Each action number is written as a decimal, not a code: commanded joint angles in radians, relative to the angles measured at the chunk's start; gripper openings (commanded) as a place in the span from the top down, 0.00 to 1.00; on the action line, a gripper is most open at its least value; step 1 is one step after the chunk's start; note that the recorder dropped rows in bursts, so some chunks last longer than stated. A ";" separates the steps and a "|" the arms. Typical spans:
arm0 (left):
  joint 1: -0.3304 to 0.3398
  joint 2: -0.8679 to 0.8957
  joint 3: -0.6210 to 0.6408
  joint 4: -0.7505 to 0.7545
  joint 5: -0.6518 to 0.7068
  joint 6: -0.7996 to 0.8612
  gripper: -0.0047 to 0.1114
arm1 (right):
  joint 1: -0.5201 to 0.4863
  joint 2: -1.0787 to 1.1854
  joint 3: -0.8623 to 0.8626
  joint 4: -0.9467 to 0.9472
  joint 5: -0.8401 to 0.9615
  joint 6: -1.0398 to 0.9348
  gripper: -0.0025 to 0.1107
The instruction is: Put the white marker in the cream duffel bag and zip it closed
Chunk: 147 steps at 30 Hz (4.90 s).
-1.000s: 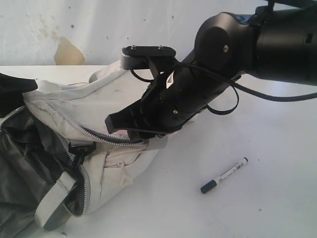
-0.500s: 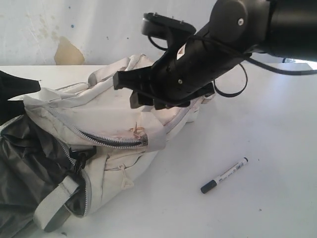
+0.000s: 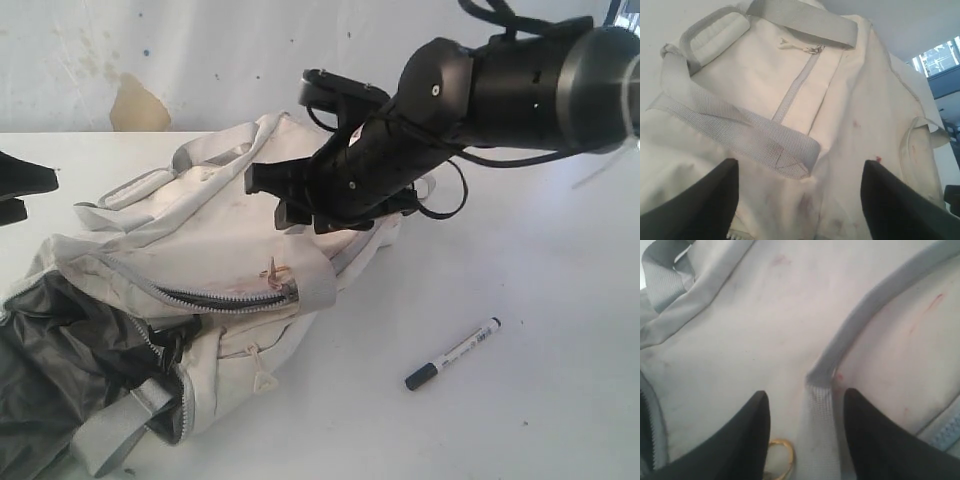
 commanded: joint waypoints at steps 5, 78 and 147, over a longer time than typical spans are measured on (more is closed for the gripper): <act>-0.049 -0.106 -0.005 0.159 -0.005 0.002 0.32 | -0.003 0.075 -0.002 0.010 -0.120 -0.081 0.60; -0.376 -0.116 -0.004 0.328 -0.016 0.212 0.32 | -0.005 -0.269 0.174 -0.227 0.500 0.169 0.45; -0.801 -0.098 0.104 0.377 -0.519 0.643 0.96 | 0.022 -0.028 0.126 0.296 0.048 -0.366 0.59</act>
